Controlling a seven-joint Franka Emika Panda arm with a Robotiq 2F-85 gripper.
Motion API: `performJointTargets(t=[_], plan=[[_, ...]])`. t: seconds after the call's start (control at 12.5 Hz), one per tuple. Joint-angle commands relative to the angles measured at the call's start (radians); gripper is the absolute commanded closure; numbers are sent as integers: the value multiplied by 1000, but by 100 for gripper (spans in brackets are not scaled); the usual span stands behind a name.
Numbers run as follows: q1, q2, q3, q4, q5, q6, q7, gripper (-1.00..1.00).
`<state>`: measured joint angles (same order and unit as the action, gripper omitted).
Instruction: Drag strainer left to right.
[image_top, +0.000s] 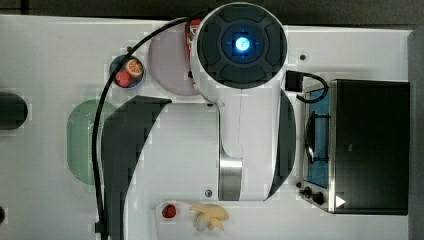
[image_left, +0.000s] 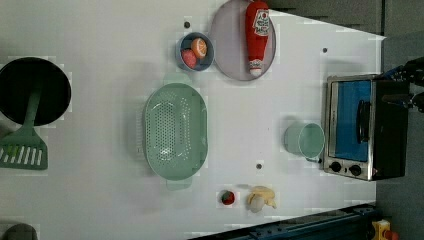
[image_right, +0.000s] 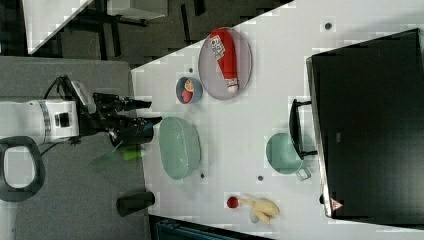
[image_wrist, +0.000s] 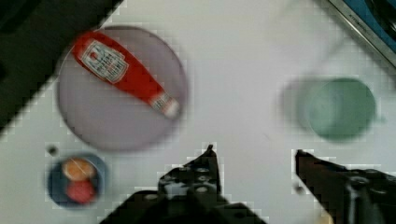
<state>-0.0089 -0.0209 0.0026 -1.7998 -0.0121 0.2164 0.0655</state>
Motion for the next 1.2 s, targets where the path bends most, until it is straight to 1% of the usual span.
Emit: performJointTargets(t=[0.08, 0.24, 0.4, 0.56, 0.64, 0.88, 1.2], plan=[[-9, -461, -41, -237, -13, -215, 87, -59], [-10, -461, -43, -238, -12, -216, 90, -100], [8, -453, -20, -239, 30, -208, 90, -100], [38, -428, 42, -241, 85, -206, 99, -100], [48, -408, 84, -242, 92, -194, 132, -100], [58, -329, 237, -243, 92, -117, 361, -100], [61, -166, 449, -254, 91, 74, 743, -100]])
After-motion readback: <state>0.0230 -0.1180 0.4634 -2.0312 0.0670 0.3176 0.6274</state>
